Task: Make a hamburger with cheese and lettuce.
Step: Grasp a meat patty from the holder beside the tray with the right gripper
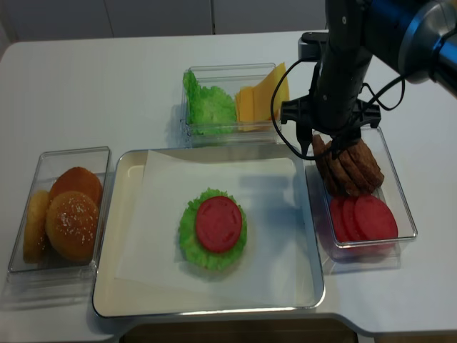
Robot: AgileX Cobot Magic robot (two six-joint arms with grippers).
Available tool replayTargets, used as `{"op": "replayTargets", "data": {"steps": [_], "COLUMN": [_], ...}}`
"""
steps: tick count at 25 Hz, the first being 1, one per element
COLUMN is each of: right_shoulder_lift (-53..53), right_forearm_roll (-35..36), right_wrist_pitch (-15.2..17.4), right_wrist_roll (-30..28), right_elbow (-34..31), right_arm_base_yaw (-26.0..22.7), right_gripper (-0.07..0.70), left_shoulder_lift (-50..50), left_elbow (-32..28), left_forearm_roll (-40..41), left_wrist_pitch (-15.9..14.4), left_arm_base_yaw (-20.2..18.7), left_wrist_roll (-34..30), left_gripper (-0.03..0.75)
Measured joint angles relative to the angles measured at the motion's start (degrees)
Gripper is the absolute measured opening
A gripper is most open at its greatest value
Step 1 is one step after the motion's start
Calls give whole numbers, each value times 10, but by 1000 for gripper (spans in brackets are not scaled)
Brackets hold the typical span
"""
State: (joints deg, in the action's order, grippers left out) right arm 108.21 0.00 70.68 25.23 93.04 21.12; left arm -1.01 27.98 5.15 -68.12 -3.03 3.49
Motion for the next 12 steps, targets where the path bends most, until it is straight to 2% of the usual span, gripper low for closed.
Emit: {"op": "replayTargets", "data": {"steps": [12], "right_shoulder_lift": [4], "right_forearm_roll": [14], "right_wrist_pitch": [-25], "right_wrist_roll": [0], "right_elbow": [0], "right_arm_base_yaw": [1], "right_gripper": [445], "left_shoulder_lift": [0], "left_elbow": [0], "left_forearm_roll": [0], "left_wrist_pitch": [0], "left_arm_base_yaw": [0], "left_wrist_roll": [1], "left_gripper": [353]}}
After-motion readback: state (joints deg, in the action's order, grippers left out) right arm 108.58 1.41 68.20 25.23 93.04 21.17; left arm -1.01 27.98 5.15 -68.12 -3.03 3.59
